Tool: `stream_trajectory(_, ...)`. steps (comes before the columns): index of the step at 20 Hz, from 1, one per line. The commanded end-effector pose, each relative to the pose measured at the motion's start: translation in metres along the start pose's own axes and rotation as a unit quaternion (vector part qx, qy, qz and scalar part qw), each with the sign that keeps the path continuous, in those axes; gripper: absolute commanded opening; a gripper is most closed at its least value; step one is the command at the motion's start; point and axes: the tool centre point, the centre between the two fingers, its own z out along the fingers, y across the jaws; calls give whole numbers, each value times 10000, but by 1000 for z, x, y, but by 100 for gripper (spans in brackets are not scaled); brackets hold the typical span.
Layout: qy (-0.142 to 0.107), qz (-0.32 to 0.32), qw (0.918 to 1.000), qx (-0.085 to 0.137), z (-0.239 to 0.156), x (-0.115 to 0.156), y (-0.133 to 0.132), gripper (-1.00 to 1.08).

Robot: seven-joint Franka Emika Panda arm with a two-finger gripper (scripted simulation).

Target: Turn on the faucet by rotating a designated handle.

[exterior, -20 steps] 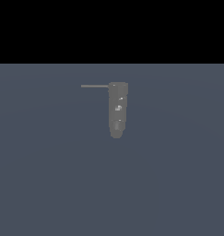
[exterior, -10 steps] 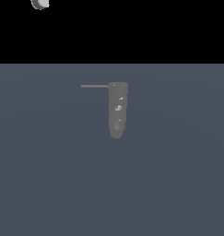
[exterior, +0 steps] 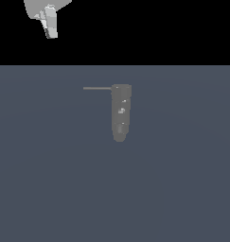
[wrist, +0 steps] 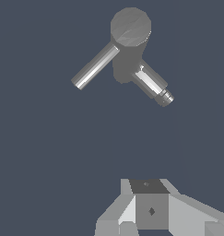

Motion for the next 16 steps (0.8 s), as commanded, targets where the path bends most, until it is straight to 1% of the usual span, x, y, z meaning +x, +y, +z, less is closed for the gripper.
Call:
stream_trajectory(1,-9,249,9997,-12,10,7,-11,-100)
stream_trajectory(5,-22,638,9980,-39,27,18,-27,-100)
stream_trajectory(9,-32,1038,9946,-70,44,32,-42,-100)
stream_trajectory(13,-41,1459,9892,-105,63,48,-57,-100)
stream_trajectory(16,-46,1798,9836,-134,78,61,-68,-100)
